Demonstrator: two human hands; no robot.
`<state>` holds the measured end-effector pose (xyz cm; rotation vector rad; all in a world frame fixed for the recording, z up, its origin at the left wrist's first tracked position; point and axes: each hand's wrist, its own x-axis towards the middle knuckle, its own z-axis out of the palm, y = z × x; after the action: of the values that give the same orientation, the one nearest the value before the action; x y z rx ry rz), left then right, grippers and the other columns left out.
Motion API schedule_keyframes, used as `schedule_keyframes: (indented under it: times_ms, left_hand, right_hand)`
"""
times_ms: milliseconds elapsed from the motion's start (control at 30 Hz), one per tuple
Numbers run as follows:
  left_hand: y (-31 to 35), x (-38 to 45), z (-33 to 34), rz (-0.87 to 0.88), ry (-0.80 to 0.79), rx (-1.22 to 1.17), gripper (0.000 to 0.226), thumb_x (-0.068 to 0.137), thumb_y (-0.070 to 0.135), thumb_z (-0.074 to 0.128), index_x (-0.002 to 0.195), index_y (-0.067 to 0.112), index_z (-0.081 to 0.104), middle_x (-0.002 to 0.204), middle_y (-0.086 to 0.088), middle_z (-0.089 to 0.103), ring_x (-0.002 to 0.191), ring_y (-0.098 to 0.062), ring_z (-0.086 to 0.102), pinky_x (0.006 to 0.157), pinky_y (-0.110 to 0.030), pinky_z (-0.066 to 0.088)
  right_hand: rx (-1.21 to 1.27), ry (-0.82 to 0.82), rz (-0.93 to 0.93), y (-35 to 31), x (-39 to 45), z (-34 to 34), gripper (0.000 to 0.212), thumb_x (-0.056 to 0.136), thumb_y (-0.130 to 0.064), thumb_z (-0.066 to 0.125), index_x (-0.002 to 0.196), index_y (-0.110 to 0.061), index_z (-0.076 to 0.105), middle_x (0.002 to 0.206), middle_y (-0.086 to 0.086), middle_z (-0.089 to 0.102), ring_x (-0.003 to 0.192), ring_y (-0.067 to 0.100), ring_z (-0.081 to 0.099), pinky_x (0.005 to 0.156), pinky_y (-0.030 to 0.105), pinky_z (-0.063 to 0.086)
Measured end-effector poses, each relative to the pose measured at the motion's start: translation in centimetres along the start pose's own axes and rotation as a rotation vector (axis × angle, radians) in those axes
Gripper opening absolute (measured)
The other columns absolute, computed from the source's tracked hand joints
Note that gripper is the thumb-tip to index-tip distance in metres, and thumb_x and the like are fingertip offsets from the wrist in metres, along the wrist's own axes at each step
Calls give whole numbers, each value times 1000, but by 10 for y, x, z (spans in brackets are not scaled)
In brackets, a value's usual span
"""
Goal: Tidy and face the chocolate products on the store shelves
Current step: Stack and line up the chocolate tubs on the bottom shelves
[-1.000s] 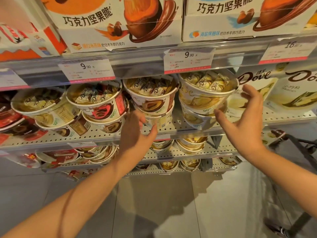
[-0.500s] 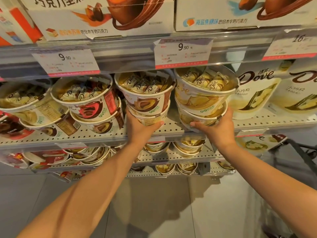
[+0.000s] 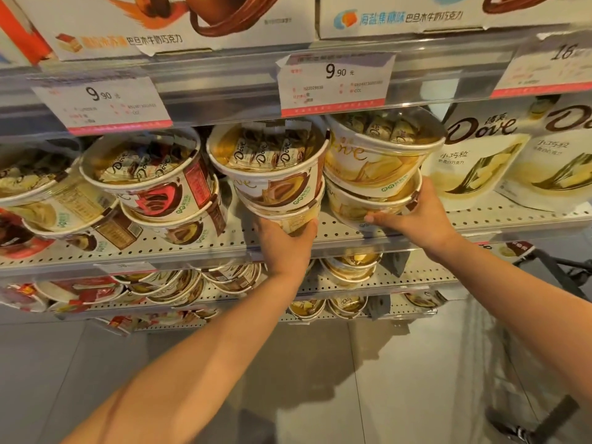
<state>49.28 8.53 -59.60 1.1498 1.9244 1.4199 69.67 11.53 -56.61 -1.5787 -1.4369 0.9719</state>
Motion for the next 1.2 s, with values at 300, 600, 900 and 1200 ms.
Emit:
schedule_keyframes:
  times_ms: [300, 600, 900, 1200]
  left_hand:
    - [-19, 37, -56, 161, -401, 180, 134, 53, 43, 87, 148, 13, -2, 153, 1, 12, 138, -4, 11, 108, -10, 5]
    - [-13, 70, -55, 302, -563, 81, 108, 43, 44, 86, 130, -3, 42, 119, 7, 57, 113, 12, 49, 101, -7, 32]
    - [-17, 65, -49, 265, -372, 131, 111, 43, 62, 83, 131, 8, 43, 128, 3, 55, 120, -4, 49, 107, -28, 37]
    - [-11, 32, -32, 103, 3, 141, 138, 37, 48, 90, 146, 9, 14, 148, -8, 27, 138, -18, 24, 116, -33, 20]
  right_hand:
    - [128, 19, -17, 6, -8, 12, 104, 55, -20, 87, 139, -15, 27, 132, 0, 48, 119, 10, 45, 97, 21, 38]
    - [75, 72, -62, 6, -9, 20, 109, 53, -23, 89, 142, -15, 25, 134, -1, 48, 119, 9, 44, 99, 22, 34]
    - [57, 170, -26, 5, -3, 26, 105, 45, -34, 91, 132, -16, 35, 131, 4, 48, 119, 16, 48, 104, 33, 40]
    - [97, 62, -11, 6, -4, 10, 94, 50, -30, 89, 129, -20, 38, 123, -3, 56, 115, 14, 52, 101, 35, 43]
